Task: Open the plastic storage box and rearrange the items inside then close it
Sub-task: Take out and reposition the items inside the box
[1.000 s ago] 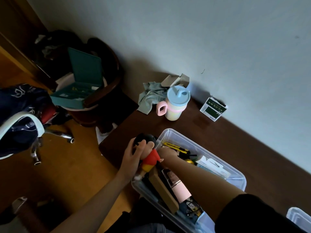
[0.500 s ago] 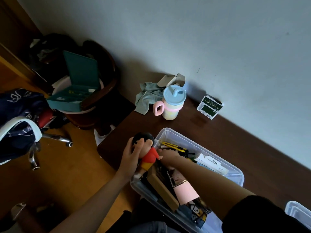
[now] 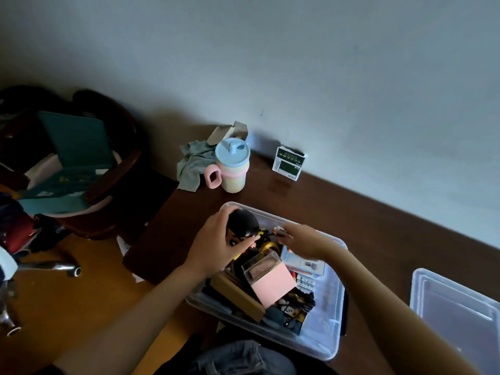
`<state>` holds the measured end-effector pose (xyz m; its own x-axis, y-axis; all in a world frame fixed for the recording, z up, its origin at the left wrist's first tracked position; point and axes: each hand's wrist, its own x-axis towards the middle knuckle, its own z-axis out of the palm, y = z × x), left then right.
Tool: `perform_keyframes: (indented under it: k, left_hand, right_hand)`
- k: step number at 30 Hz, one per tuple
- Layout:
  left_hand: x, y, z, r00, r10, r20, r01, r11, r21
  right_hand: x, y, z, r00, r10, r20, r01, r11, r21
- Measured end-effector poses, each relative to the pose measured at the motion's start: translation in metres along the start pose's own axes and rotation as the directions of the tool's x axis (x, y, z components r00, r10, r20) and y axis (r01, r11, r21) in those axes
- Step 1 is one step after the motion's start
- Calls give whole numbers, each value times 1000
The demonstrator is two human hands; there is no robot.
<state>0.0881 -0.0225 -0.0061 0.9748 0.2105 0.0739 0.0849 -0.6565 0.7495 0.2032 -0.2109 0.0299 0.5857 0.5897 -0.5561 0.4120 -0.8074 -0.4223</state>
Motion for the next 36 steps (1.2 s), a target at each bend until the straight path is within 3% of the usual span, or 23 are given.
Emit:
perform_keyframes:
  k: [2,5,11,15,17,19,21,23,25,28,32,36]
  left_hand:
    - [5,-1,11,995,86,45,-92,987,132]
    - [8,-5,27,989,69,132,-105,953,286]
    - [11,-13,39,967,-23,252,-67,937,342]
    - [10,2,41,955,256,152,-290,916,278]
    - [10,17,43,901,355,249,-396,907,143]
    - [7,28,48,789,409,458,-486,872,59]
    - [5,38,57,630,470,618,-657,747,102]
    - [3,51,66,535,425,730,-762,617,198]
    - [0,65,80,486,379,788,-809,536,241]
    - [-10,78,98,419,310,854,-815,543,203]
    - [-17,78,115,333,209,919,-864,458,209]
    - [-14,86,107,352,199,915,-841,496,216]
  right_hand:
    - [-16,15,4,994,109,24,-106,990,-90]
    - [-37,34,19,970,212,116,-178,952,-247]
    - [-54,39,57,941,327,90,-283,903,-323]
    - [-50,29,69,949,315,31,-259,828,-497]
    - [-47,27,71,949,314,27,-248,796,-552]
    - [-46,26,71,949,315,23,-247,785,-568]
    - [-45,26,69,947,321,12,-261,791,-554]
    - [-46,27,64,941,337,0,-287,800,-528]
    - [-49,28,60,933,359,-9,-316,810,-494]
    - [-53,29,57,932,362,-29,-337,832,-441]
    - [-59,32,57,933,353,-70,-354,866,-353]
    - [-63,37,57,932,349,-99,-363,895,-258]
